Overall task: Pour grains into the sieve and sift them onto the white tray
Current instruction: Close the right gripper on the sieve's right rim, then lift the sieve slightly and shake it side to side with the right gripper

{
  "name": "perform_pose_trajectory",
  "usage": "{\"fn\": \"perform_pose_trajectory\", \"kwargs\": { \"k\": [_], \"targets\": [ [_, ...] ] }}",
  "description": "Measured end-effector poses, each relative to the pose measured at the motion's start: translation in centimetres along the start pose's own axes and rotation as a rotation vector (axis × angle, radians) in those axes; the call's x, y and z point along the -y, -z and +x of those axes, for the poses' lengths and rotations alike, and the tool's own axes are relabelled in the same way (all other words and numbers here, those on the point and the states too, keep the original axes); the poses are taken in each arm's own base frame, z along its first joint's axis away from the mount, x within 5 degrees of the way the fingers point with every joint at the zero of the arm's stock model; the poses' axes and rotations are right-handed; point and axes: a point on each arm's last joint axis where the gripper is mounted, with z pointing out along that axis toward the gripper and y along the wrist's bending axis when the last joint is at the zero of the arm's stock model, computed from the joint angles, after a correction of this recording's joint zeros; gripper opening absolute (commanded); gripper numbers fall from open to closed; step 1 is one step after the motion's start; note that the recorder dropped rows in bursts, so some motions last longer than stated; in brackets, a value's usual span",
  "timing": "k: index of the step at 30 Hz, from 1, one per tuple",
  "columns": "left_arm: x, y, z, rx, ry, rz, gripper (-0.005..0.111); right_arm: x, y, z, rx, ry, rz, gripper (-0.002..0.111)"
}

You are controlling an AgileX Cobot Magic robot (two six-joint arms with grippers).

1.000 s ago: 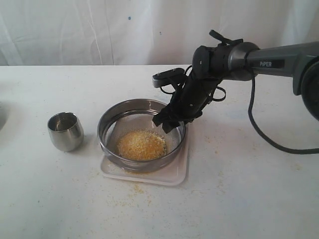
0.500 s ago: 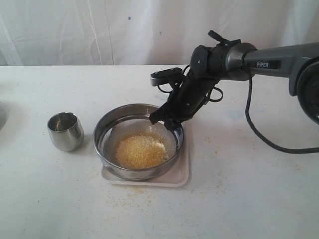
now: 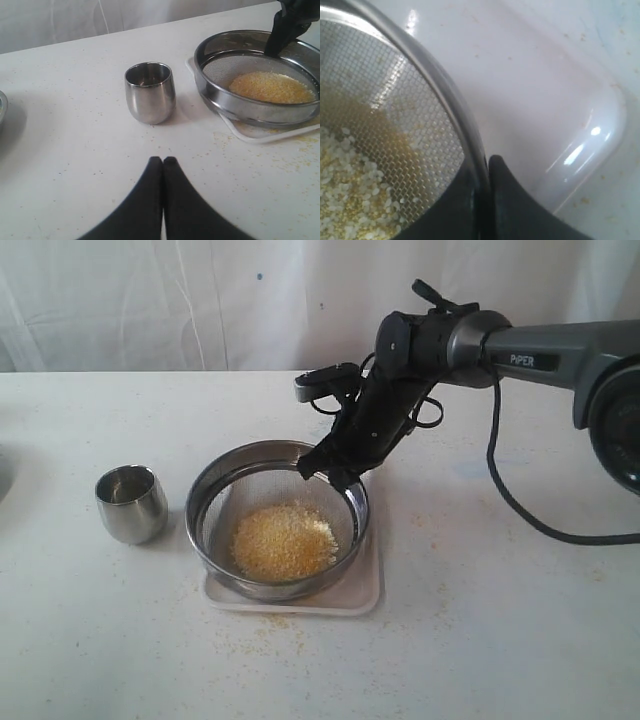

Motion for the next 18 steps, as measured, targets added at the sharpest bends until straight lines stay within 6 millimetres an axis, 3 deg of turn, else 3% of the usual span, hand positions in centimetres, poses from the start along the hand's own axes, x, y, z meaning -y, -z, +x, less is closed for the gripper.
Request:
{"fn": "perform_pose_trajectory", "kwargs": {
  "k": [12,18],
  "targets": [
    [0.0,0.0,0.0,0.000,0.000,0.000,0.000,0.2,2.8,-1.3,-0.002,0.018,0.047,0.000],
    [0.0,0.0,0.0,0.000,0.000,0.000,0.000,-0.2,3.1,-0.1,-0.146,-0.022,0.006,0.000]
  ]
}}
